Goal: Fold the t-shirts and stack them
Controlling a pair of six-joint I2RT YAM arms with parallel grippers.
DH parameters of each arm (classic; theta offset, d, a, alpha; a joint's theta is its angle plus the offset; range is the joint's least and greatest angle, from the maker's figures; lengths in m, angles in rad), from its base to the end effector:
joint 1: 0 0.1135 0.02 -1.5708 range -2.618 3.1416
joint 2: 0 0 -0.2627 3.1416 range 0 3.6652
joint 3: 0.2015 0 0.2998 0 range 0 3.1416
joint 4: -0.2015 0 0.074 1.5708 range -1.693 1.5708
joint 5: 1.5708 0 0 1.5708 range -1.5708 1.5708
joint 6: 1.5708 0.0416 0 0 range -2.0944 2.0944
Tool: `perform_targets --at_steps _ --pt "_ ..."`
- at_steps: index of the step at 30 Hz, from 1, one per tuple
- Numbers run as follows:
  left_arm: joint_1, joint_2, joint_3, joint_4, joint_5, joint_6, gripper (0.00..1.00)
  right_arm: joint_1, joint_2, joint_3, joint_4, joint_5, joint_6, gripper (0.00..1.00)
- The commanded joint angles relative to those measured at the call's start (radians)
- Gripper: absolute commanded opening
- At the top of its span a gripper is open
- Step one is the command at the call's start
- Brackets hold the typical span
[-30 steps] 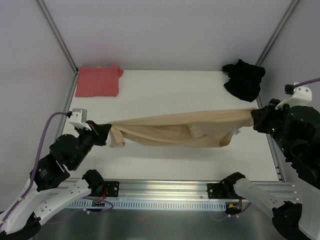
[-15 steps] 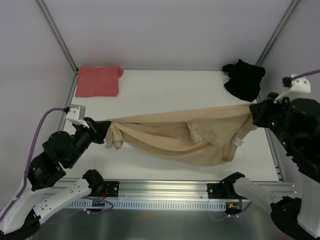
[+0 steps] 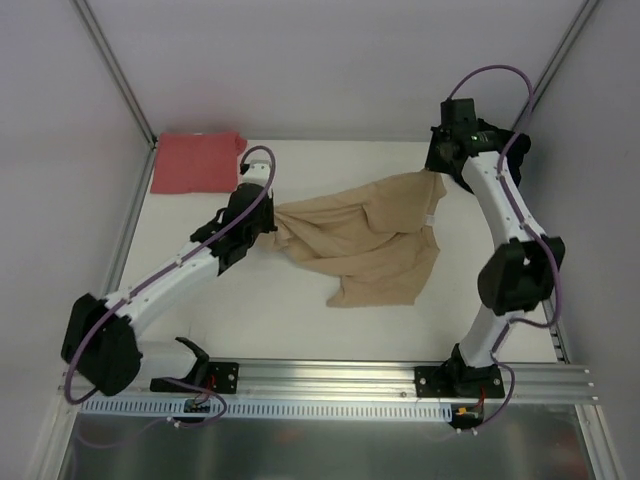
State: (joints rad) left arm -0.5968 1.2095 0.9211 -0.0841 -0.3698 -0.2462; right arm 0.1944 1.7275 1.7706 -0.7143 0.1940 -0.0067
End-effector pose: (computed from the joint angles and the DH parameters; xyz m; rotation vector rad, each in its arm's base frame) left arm 0.2821 -0.1735 0.2922 0.0928 1.9202 -0.2073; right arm 0.4350 0.0775 0.3742 -0.1194 2.2264 -0.1150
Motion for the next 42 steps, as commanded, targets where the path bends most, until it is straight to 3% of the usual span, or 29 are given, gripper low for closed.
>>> perform_targets --at_steps 1,5,6,7,8,9,10,15,17,22,26,31,35,38,42 --pt "0.06 0.161 0.056 0.243 0.045 0.028 0.0 -0.056 0.156 0.145 0.157 -0.067 0.036 0.0" --pt "0.072 0.359 0.153 0.285 -0.035 0.093 0.0 -0.111 0.363 0.334 0.2 -0.071 0.033 0.0" --pt "0.074 0.392 0.172 0.29 -0.05 0.113 0.03 -0.118 0.404 0.377 0.219 -0.079 0.031 0.07" --pt "0.074 0.441 0.202 0.291 -0.093 0.122 0.15 -0.122 0.411 0.382 0.233 -0.073 0.016 0.32" --pt "0.074 0.453 0.211 0.293 -0.115 0.127 0.51 -0.121 0.403 0.372 0.28 -0.053 0.014 0.88" --pt "0.074 0.456 0.202 0.3 -0.142 0.121 0.88 -0.119 0.358 0.304 0.317 -0.027 -0.002 0.99" --pt "0.074 0.431 0.182 0.316 -0.197 0.108 0.99 -0.115 0.319 0.252 0.349 -0.015 -0.03 0.99" --pt "0.058 0.219 -0.037 0.435 -0.176 0.087 0.99 -0.09 0.019 -0.126 0.521 0.01 -0.012 1.0" --pt "0.046 0.112 -0.076 0.4 -0.164 0.076 0.99 -0.064 -0.104 -0.256 0.48 0.002 0.034 0.99" --pt "0.014 -0.104 -0.188 0.204 0.017 -0.051 0.99 0.012 -0.284 -0.512 0.398 -0.163 0.112 1.0" --pt "0.008 -0.182 -0.284 0.176 0.006 -0.103 0.99 0.069 -0.365 -0.705 0.375 -0.183 0.129 0.99" --pt "0.025 -0.088 -0.295 0.214 -0.002 -0.084 0.98 0.077 -0.456 -0.783 0.365 -0.223 0.155 0.99" --pt "0.07 0.057 -0.257 0.291 0.051 -0.12 0.76 0.079 -0.508 -0.8 0.336 -0.228 0.152 0.99" --pt "0.094 0.166 -0.203 0.349 0.081 -0.14 0.68 0.079 -0.529 -0.803 0.302 -0.214 0.128 0.99" --pt "0.098 0.289 -0.14 0.359 0.088 -0.128 0.67 0.077 -0.548 -0.813 0.279 -0.2 0.096 0.99"
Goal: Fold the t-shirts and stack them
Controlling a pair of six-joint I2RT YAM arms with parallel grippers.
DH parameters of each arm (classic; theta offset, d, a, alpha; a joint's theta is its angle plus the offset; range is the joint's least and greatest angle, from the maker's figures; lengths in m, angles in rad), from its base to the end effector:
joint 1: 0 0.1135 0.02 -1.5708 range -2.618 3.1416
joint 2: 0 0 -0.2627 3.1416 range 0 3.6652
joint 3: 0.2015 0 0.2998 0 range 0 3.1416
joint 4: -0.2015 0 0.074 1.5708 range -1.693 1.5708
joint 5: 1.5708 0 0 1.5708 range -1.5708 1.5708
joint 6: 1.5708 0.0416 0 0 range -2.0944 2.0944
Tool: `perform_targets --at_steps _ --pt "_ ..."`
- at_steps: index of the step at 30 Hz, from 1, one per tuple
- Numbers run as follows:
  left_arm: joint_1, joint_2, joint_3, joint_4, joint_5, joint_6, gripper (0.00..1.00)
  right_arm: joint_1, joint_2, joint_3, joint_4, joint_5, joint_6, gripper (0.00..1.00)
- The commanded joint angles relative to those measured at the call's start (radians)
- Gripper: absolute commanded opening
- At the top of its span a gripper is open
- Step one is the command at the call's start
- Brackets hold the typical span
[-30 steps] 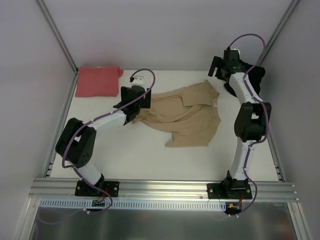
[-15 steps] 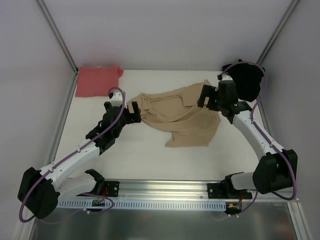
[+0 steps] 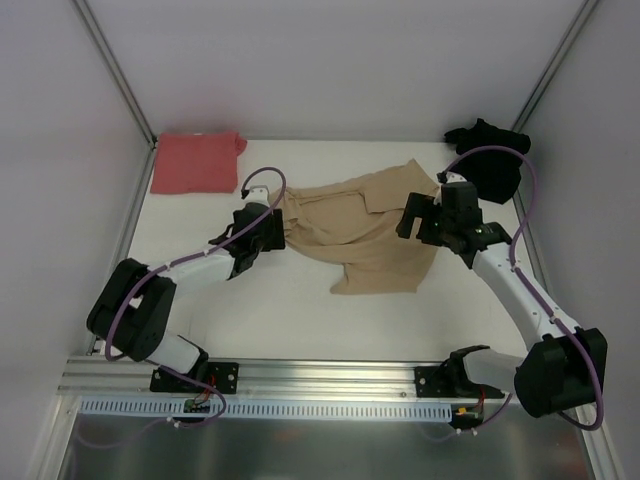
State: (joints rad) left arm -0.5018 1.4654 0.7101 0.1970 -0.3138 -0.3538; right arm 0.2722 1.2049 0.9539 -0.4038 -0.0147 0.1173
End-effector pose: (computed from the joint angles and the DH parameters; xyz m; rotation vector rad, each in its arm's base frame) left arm 0.3075 -0.1541 0.1569 -0.0284 2.1038 -0.1804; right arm 0.3053 0.0858 0.2736 -0.1810 2.2280 0.2294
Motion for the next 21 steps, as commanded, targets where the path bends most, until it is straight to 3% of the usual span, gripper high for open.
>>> perform_targets --at_steps 1,21 --pt "0.003 0.045 0.078 0.081 0.035 -0.013 0.67 -0.001 -0.027 0.0 -0.033 0.009 -0.033 0.99" --pt "0.02 0.151 0.158 -0.033 -0.067 0.044 0.66 -0.005 0.024 -0.007 -0.007 0.009 -0.034 0.99"
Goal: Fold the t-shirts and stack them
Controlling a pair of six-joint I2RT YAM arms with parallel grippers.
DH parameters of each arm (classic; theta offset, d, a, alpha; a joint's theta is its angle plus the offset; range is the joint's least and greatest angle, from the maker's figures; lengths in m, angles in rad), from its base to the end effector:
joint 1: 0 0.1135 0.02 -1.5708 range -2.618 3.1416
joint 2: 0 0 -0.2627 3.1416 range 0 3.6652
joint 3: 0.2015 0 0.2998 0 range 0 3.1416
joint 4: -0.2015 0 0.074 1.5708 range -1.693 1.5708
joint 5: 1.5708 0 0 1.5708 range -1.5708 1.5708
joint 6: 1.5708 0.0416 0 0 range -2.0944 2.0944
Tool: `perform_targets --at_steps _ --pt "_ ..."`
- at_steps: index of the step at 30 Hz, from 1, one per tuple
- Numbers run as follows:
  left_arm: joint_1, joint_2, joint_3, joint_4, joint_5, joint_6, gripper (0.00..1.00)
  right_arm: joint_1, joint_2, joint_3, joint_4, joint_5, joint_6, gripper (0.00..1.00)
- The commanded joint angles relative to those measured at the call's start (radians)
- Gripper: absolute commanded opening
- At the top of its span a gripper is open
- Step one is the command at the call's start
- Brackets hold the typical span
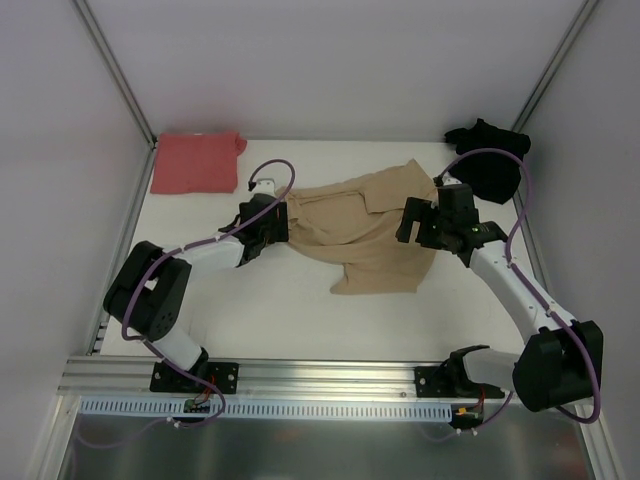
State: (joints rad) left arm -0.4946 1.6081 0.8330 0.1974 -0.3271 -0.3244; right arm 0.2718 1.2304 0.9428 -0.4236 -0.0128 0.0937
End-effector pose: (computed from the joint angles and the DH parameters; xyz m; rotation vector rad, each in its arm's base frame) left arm 0.3378 -0.1670 0.1514 -0.0086 2.1172 -0.1357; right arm 0.3067 0.0860 0.2599 -0.2104 2.2807 0.2052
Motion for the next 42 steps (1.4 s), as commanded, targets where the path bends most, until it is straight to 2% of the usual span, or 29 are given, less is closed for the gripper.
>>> perform_targets --at_steps 1,9,11,13,15,16,17,21,25,30,35,42 --pt "0.014 0.009 0.031 -0.035 -0.059 0.016 0.66 -0.005 -0.002 0.004 0.013 0.007 -0.012 0.99" --pt "0.022 0.022 0.018 -0.061 -0.101 0.004 0.63 -0.014 -0.008 -0.002 0.011 0.007 -0.015 0.99" --pt "0.022 0.032 0.017 -0.061 -0.105 0.004 0.59 -0.014 -0.009 -0.004 0.009 0.007 -0.015 0.99" --pt "0.022 0.039 0.017 -0.055 -0.109 0.005 0.44 -0.017 -0.009 -0.006 0.008 0.007 -0.015 0.99" --pt "0.021 0.047 0.023 -0.059 -0.119 0.005 0.21 -0.022 -0.011 -0.007 0.008 0.007 -0.018 1.0" --pt "0.022 0.052 0.028 -0.062 -0.124 0.005 0.02 -0.022 -0.011 -0.009 0.005 0.007 -0.018 0.99" --pt "0.022 0.053 0.032 -0.067 -0.128 0.004 0.0 -0.025 -0.012 -0.01 0.005 0.007 -0.018 0.99" --pt "0.021 0.004 0.038 -0.085 -0.141 -0.005 0.0 -0.028 -0.011 -0.012 0.003 0.005 -0.022 0.99" --pt "0.021 -0.184 0.072 -0.162 -0.194 0.021 0.0 -0.028 0.0 -0.006 0.005 0.005 -0.028 0.99" --pt "0.034 -0.356 0.191 -0.23 -0.349 0.203 0.0 -0.029 0.014 0.002 0.013 -0.012 -0.023 1.0" --pt "0.074 -0.379 0.291 -0.259 -0.403 0.315 0.0 -0.028 0.023 0.011 0.022 -0.015 -0.023 0.99" --pt "0.074 -0.402 0.275 -0.271 -0.392 0.315 0.0 -0.04 0.138 0.137 0.009 0.002 -0.075 1.0"
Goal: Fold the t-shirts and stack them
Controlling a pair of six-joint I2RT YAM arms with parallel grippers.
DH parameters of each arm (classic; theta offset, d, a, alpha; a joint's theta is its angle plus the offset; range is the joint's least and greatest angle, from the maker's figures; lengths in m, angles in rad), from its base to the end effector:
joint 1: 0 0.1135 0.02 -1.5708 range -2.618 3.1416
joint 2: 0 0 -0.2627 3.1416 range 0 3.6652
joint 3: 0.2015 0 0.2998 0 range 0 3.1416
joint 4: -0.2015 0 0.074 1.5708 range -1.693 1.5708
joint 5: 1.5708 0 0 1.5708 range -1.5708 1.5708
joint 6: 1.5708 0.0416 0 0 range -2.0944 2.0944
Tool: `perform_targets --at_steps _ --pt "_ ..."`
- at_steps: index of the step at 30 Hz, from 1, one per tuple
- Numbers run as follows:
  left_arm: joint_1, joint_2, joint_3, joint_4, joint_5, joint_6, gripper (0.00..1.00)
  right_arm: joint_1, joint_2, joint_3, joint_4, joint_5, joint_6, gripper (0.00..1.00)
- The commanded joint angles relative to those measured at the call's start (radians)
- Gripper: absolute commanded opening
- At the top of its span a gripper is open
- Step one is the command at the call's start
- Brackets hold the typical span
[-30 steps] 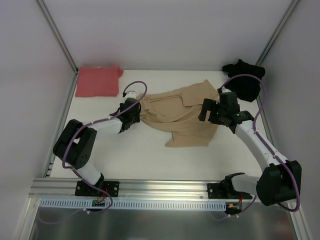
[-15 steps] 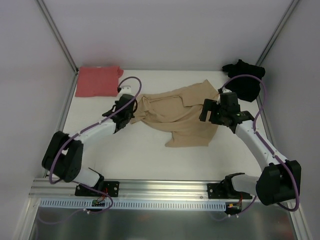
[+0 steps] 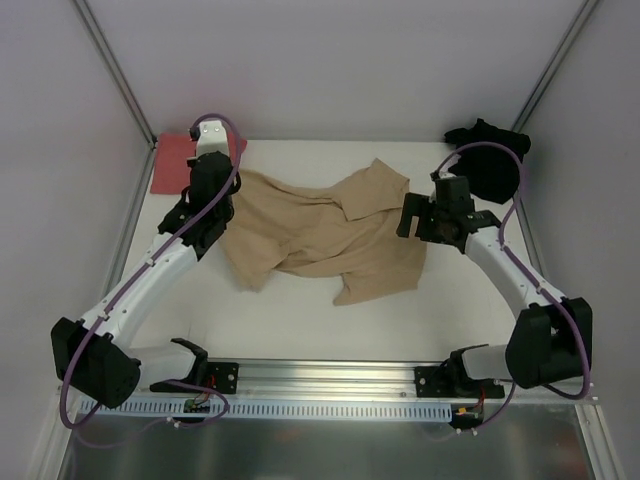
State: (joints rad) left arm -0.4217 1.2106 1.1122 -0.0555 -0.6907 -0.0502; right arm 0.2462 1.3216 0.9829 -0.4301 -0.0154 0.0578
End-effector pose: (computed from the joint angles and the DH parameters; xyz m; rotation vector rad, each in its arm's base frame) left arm 0.3123 -0.1111 0.3739 -0.1916 1.6842 0.2422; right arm 0.3250 0.0823 0.2467 -0.2282 2.3345 0.1684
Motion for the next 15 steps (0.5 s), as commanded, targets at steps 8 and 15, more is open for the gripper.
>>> perform_targets --at_steps 8,15 --pt "0.003 0.013 -0.028 -0.03 0.002 0.004 0.0 -0.067 0.321 0.379 0.053 -0.075 0.014 0.99" --pt "0.003 0.024 -0.071 -0.023 0.029 -0.022 0.0 -0.067 0.677 0.658 0.042 -0.245 0.083 0.82"
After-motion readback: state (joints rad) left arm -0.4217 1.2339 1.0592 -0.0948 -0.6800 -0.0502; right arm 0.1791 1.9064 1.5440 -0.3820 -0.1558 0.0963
